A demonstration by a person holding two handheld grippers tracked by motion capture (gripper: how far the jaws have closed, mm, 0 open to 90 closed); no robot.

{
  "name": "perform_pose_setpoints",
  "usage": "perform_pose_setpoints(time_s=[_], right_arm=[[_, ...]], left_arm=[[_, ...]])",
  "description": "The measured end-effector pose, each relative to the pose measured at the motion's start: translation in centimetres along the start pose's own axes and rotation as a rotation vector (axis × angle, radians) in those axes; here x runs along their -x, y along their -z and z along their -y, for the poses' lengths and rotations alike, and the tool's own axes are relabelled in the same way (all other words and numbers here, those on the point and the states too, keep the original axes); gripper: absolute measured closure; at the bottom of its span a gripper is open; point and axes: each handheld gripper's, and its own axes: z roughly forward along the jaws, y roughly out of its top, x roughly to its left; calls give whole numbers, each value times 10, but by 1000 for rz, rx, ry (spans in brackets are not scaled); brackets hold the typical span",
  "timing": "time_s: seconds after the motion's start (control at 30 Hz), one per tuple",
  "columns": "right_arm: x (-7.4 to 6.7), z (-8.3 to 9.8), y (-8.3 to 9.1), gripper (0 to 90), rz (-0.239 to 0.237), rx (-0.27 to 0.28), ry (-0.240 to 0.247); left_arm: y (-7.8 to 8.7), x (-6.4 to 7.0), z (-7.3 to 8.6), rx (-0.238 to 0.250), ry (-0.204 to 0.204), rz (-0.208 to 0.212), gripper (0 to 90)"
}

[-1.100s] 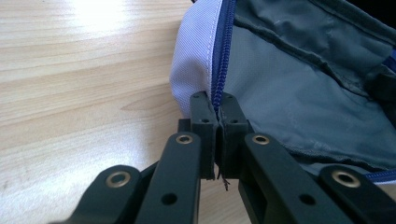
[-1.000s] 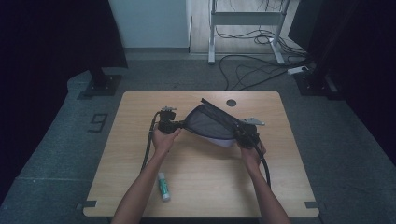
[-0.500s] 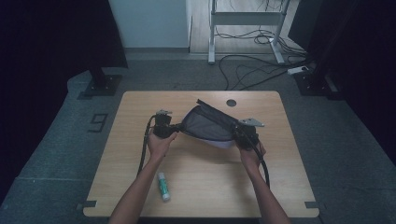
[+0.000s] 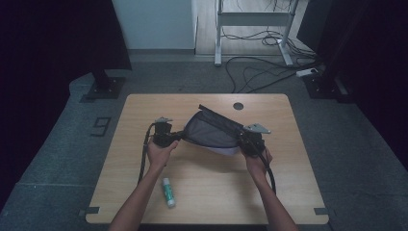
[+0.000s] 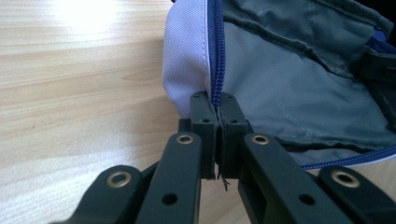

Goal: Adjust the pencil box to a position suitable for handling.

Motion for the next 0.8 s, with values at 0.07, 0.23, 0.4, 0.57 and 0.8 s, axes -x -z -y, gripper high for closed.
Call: perform_pose_setpoints(time_s=[0.07,0.23,0.4,0.57,0.8], right_arm=[[-2,0,2,846,-5,4,5],[-6,3,9,846,-18,18,12],[-9,8,15,846,-34,23,17],[-13,15,17,845,-50,17,27],[-14,28,10,843,-69,-29,28]], left_arm=[[4,1,2,5,-2,3,878],[13,3,11,7,5,25,879],[21,5,23,6,-3,29,878],[25,7,33,-8,-8,33,877],[18,3,48,-63,-5,24,876]])
